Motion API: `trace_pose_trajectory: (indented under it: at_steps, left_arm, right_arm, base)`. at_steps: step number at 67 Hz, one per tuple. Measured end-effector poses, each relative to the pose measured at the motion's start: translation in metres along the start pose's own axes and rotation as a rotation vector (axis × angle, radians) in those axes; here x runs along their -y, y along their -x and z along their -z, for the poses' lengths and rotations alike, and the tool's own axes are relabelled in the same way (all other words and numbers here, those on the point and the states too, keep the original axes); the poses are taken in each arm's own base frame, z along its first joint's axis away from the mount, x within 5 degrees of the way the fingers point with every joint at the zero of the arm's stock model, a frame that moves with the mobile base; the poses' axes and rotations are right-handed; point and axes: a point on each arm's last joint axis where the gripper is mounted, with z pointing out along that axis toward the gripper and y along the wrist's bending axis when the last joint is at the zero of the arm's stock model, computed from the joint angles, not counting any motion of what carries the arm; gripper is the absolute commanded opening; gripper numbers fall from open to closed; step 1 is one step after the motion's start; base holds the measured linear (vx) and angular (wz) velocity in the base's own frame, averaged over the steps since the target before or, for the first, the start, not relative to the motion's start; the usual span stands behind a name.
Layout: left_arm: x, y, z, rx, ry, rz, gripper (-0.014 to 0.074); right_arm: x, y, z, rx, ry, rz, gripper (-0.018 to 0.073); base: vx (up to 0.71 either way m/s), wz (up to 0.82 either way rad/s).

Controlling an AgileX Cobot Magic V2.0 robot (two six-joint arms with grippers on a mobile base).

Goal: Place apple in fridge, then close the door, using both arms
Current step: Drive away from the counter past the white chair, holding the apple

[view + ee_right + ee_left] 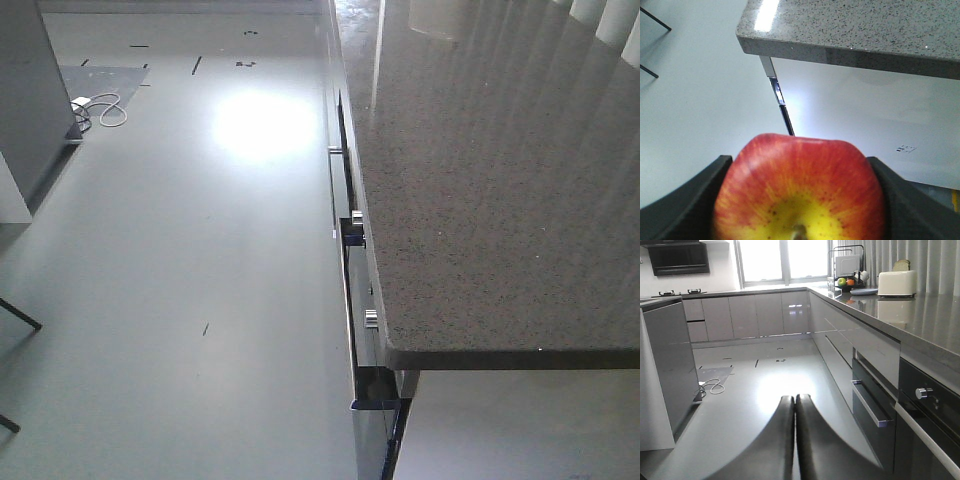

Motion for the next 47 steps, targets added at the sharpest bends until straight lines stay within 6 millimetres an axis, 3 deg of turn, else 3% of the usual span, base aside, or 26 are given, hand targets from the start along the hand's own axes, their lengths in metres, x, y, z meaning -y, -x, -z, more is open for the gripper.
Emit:
trace_pose_trajectory:
  at_steps: [47]
  left_arm:
    - [0.0,0.0,0.0,0.0,0.0,0.0,-0.0006]
  right_arm:
    - [-0.0002,-0.0009,0.0003,-0.006,0.001,0.0,0.0112]
  base:
    - [0.0,0.0]
